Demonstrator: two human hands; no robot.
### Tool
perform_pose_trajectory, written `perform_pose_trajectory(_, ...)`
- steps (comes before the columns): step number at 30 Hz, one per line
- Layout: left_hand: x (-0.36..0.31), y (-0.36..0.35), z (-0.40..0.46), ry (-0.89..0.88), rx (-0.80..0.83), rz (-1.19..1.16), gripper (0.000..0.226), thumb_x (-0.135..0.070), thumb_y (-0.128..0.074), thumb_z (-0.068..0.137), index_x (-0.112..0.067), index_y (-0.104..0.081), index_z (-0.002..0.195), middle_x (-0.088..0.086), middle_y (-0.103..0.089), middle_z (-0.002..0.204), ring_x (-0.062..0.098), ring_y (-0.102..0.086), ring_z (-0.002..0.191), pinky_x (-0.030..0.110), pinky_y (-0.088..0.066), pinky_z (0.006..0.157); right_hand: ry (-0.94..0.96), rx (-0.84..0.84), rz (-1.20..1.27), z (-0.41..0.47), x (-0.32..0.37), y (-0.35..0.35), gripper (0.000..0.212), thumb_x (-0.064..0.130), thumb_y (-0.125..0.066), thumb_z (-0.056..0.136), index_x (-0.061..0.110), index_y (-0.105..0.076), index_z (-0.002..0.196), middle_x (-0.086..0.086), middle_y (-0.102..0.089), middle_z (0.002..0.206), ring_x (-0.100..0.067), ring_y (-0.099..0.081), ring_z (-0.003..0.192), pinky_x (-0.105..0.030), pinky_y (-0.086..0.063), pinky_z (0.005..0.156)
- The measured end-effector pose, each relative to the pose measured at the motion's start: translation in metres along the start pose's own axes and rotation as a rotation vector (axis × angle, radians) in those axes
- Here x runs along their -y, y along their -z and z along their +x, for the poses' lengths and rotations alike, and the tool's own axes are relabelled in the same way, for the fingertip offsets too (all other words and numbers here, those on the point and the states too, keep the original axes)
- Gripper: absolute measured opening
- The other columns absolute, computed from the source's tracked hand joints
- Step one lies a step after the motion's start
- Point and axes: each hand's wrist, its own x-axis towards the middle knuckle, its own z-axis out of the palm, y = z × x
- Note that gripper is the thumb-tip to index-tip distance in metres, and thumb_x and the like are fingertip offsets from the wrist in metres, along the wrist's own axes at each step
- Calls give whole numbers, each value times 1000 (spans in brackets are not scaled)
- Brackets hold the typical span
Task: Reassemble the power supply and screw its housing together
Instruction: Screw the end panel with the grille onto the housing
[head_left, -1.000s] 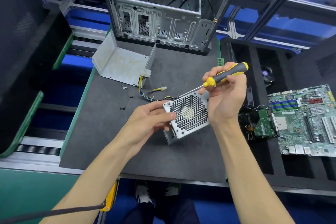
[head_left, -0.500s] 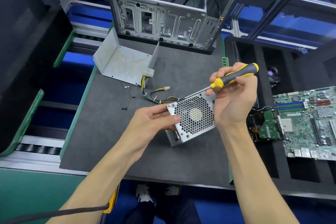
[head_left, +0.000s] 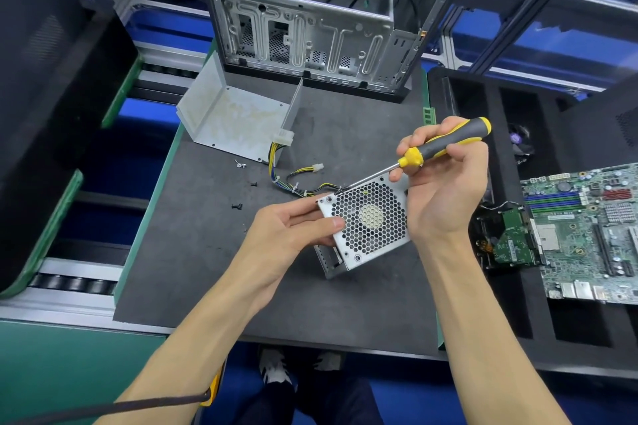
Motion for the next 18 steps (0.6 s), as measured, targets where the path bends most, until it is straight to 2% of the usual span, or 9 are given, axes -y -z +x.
perform_pose_trajectory(15,1,-2,-2,-24,-9,-19,30,-14,-77,80,-17,-78,109,7,-77,113,25,-73,102,28,-58,88,23,37,-35,-1,-2,1,11,14,-38,85,11,-47,90,-6,-58,71,-24,-58,65,-28,-46,47)
perform_pose_trajectory(18,-1,-3,-2,-21,-14,-15,34,-14,-77,79,-13,-76,113,7,-77,113,25,-73,103,29,-58,89,33,63,-53,-2,-1,-1,13,17,-44,81,10,-46,91,-6,-58,72,-24,-57,65,-28,-46,48)
